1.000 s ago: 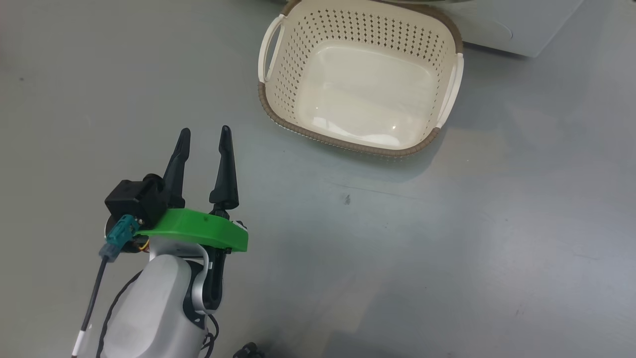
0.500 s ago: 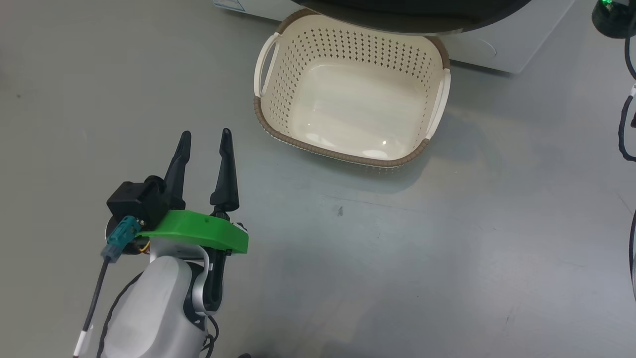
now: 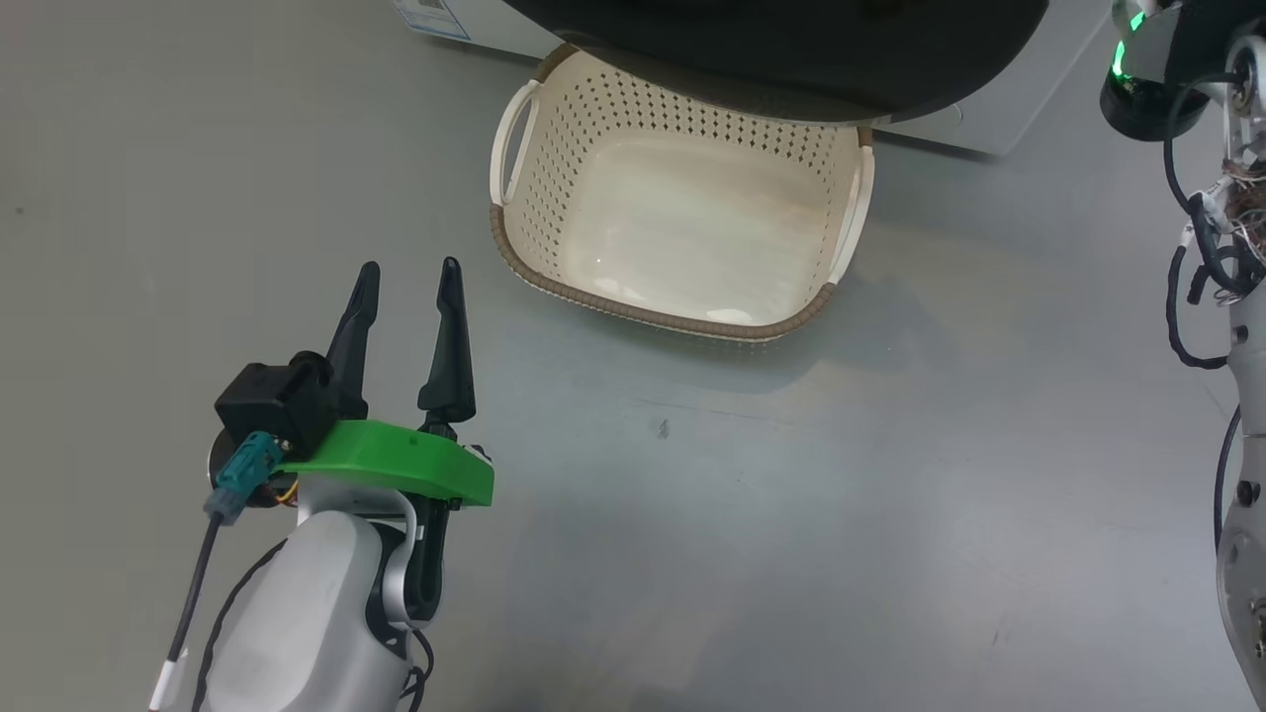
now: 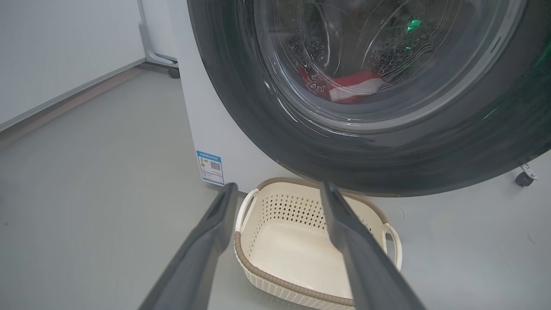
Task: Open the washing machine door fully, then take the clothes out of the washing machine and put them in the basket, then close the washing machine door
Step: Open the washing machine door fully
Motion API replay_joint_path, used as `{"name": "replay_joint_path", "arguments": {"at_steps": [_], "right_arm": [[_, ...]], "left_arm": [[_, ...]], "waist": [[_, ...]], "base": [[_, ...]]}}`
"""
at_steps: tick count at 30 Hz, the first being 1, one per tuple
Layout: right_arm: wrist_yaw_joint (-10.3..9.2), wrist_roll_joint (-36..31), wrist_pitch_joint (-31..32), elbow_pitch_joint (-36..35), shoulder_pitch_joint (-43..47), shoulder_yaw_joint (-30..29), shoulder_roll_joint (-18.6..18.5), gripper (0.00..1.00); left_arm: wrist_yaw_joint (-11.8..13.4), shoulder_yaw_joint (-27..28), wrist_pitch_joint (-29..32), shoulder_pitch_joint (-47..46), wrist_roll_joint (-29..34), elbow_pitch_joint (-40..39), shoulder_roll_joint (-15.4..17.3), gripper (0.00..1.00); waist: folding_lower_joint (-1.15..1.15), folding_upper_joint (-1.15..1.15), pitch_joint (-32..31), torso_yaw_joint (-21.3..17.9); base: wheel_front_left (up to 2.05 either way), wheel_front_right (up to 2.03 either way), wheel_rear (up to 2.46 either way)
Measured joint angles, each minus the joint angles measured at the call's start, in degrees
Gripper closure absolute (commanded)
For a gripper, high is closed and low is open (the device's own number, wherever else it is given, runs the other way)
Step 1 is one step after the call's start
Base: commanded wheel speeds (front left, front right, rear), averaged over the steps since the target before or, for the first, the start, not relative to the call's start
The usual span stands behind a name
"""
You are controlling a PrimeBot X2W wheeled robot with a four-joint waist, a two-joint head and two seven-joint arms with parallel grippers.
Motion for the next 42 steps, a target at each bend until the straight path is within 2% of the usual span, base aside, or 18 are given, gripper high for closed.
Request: {"name": "replay_joint_path", "arguments": {"at_steps": [18,31,42], "right_arm": [[0.0,0.0,1.0,-1.9,3.1,1.3,0.7,1.0],[0.12,-1.4,0.9,-3.1,5.8,1.8,-0.3,1.0],[0.09,0.1,1.6,-5.0,7.1,1.6,1.1,1.0]], "left_arm": [[0.1,0.2,0.0,0.3,0.0,0.0,0.0,0.0],[0.1,0.7,0.0,0.7,0.4,0.5,0.0,0.0],[0.1,0.6,0.0,1.2,0.6,0.4,0.0,0.0]], "waist": [[0.0,0.0,-0.5,-1.1],[0.0,0.0,-2.6,-1.3],[0.0,0.0,-3.2,-2.1]], "base": [[0.0,0.0,0.0],[0.0,0.0,0.0],[0.0,0.0,0.0]]}}
